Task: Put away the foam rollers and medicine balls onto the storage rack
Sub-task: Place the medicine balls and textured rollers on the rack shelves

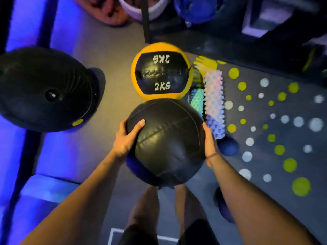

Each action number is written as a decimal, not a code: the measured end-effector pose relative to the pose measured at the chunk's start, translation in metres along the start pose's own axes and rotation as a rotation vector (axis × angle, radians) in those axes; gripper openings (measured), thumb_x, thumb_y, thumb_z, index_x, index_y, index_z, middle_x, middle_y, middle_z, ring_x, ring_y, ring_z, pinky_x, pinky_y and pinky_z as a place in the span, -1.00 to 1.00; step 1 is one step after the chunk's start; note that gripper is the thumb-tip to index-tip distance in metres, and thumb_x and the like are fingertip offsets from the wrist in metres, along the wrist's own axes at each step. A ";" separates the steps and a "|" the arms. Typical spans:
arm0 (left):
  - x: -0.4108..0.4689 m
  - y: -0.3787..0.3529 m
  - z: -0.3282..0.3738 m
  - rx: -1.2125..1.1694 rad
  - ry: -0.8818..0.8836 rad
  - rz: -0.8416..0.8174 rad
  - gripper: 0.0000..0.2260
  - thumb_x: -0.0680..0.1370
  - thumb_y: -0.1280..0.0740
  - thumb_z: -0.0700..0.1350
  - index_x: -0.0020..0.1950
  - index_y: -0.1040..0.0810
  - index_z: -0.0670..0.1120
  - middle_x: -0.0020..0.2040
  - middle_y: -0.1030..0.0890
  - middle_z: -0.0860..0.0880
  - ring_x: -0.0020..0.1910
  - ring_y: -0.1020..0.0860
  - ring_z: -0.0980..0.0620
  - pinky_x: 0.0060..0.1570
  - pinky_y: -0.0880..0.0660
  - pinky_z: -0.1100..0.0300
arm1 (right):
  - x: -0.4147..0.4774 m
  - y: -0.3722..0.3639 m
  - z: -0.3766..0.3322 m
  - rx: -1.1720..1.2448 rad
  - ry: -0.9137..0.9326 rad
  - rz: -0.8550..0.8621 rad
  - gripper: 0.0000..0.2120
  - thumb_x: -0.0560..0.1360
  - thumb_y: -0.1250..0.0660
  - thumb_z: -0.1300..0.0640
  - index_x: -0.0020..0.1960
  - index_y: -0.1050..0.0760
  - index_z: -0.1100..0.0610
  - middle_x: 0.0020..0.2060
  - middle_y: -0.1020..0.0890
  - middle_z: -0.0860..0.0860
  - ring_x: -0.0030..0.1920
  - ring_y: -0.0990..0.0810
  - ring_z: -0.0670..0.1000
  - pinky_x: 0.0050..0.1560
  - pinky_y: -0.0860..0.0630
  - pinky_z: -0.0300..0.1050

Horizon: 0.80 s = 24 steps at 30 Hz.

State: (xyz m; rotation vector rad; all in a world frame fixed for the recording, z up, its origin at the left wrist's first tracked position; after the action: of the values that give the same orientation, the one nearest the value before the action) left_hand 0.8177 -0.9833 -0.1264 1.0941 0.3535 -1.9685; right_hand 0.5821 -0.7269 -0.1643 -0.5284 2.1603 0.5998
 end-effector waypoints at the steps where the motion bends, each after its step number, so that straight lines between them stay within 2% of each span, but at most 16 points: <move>1: -0.016 0.002 0.029 0.016 -0.039 -0.007 -0.14 0.20 -0.54 0.48 0.41 -0.44 0.19 0.32 -0.58 0.08 0.28 -0.58 0.10 0.37 -0.49 -0.04 | -0.003 0.015 -0.006 0.035 0.091 -0.005 -0.22 0.36 -0.33 -0.52 0.46 -0.45 -0.13 0.41 -0.51 -0.18 0.45 -0.42 -0.10 0.55 -0.23 0.05; 4: -0.066 0.004 0.119 0.076 -0.171 -0.037 -0.15 0.19 -0.55 0.47 0.39 -0.48 0.14 0.28 -0.62 0.08 0.24 -0.61 0.11 0.34 -0.52 -0.03 | -0.054 0.037 -0.073 0.062 0.156 0.039 -0.26 0.42 -0.33 -0.48 0.46 -0.46 -0.09 0.41 -0.51 -0.18 0.44 -0.43 -0.10 0.55 -0.24 0.12; 6: -0.088 0.005 0.167 0.123 -0.238 -0.028 -0.25 0.24 -0.53 0.47 0.36 -0.48 0.23 0.29 -0.60 0.06 0.27 -0.60 0.08 0.36 -0.50 -0.06 | -0.085 0.052 -0.105 0.101 0.066 0.071 -0.19 0.40 -0.26 -0.55 0.45 -0.46 -0.04 0.33 -0.55 -0.18 0.36 -0.48 -0.11 0.47 -0.34 0.11; 9: -0.111 -0.009 0.245 0.140 -0.359 -0.051 -0.32 0.27 -0.52 0.46 0.34 -0.47 0.32 0.32 -0.57 0.04 0.31 -0.56 0.05 0.39 -0.47 -0.06 | -0.090 0.080 -0.141 0.149 0.020 0.135 -0.11 0.25 -0.27 -0.66 0.44 -0.45 -0.20 0.32 -0.58 -0.22 0.38 -0.50 -0.04 0.46 -0.35 0.10; 11: -0.123 -0.023 0.292 0.127 -0.410 -0.060 -0.31 0.27 -0.52 0.46 0.34 -0.47 0.31 0.32 -0.58 0.05 0.31 -0.57 0.06 0.39 -0.47 -0.05 | -0.058 0.095 -0.161 0.261 0.046 0.072 -0.15 0.16 -0.29 -0.69 0.32 -0.53 -0.28 0.21 -0.66 -0.21 0.26 -0.60 0.01 0.37 -0.44 0.08; 13: -0.137 -0.043 0.339 0.074 -0.481 -0.082 -0.27 0.26 -0.53 0.45 0.36 -0.47 0.25 0.32 -0.59 0.07 0.29 -0.58 0.09 0.38 -0.48 -0.04 | -0.101 0.105 -0.231 0.239 0.016 0.120 -0.16 0.17 -0.26 -0.70 0.25 -0.60 -0.20 0.18 -0.68 -0.13 0.17 -0.63 0.03 0.36 -0.44 0.08; 15: -0.144 -0.063 0.375 -0.011 -0.519 -0.120 -0.20 0.25 -0.54 0.44 0.40 -0.46 0.16 0.30 -0.61 0.08 0.27 -0.60 0.11 0.36 -0.50 -0.03 | -0.137 0.119 -0.303 0.247 0.078 0.187 -0.21 0.26 -0.26 -0.64 0.22 -0.60 -0.09 0.15 -0.66 -0.10 0.15 -0.59 0.03 0.34 -0.44 0.04; 17: -0.137 -0.081 0.405 -0.073 -0.551 -0.136 -0.16 0.25 -0.55 0.42 0.43 -0.45 0.10 0.30 -0.63 0.08 0.27 -0.60 0.10 0.36 -0.50 -0.03 | -0.140 0.134 -0.353 0.274 0.159 0.217 -0.12 0.19 -0.31 -0.64 0.28 -0.58 -0.07 0.17 -0.67 -0.04 0.18 -0.61 0.07 0.35 -0.47 0.10; 20: -0.100 -0.101 0.441 -0.149 -0.543 -0.113 -0.23 0.28 -0.56 0.40 0.41 -0.46 0.15 0.30 -0.63 0.09 0.29 -0.60 0.06 0.39 -0.47 -0.08 | -0.102 0.142 -0.416 0.288 0.252 0.186 -0.02 0.07 -0.35 -0.68 0.32 -0.54 -0.13 0.24 -0.65 -0.01 0.22 -0.61 0.10 0.35 -0.48 0.16; 24: -0.049 -0.127 0.491 -0.170 -0.516 -0.078 -0.16 0.25 -0.53 0.46 0.44 -0.41 0.17 0.35 -0.59 0.10 0.32 -0.57 0.07 0.42 -0.44 -0.06 | -0.059 0.143 -0.497 0.253 0.320 0.206 -0.15 0.14 -0.36 -0.62 0.30 -0.53 -0.18 0.22 -0.64 -0.05 0.24 -0.59 0.11 0.37 -0.46 0.15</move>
State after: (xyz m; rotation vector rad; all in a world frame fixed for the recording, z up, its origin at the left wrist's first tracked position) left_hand 0.4541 -1.1670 0.1799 0.4453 0.2770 -2.1577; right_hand 0.2407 -0.8900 0.1927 -0.2797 2.5706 0.3583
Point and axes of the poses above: each hand's wrist, its own x-axis towards the middle knuckle, its own y-axis out of the back of the hand, z = x × y, the point moved 10 cm from there along x, towards the middle knuckle
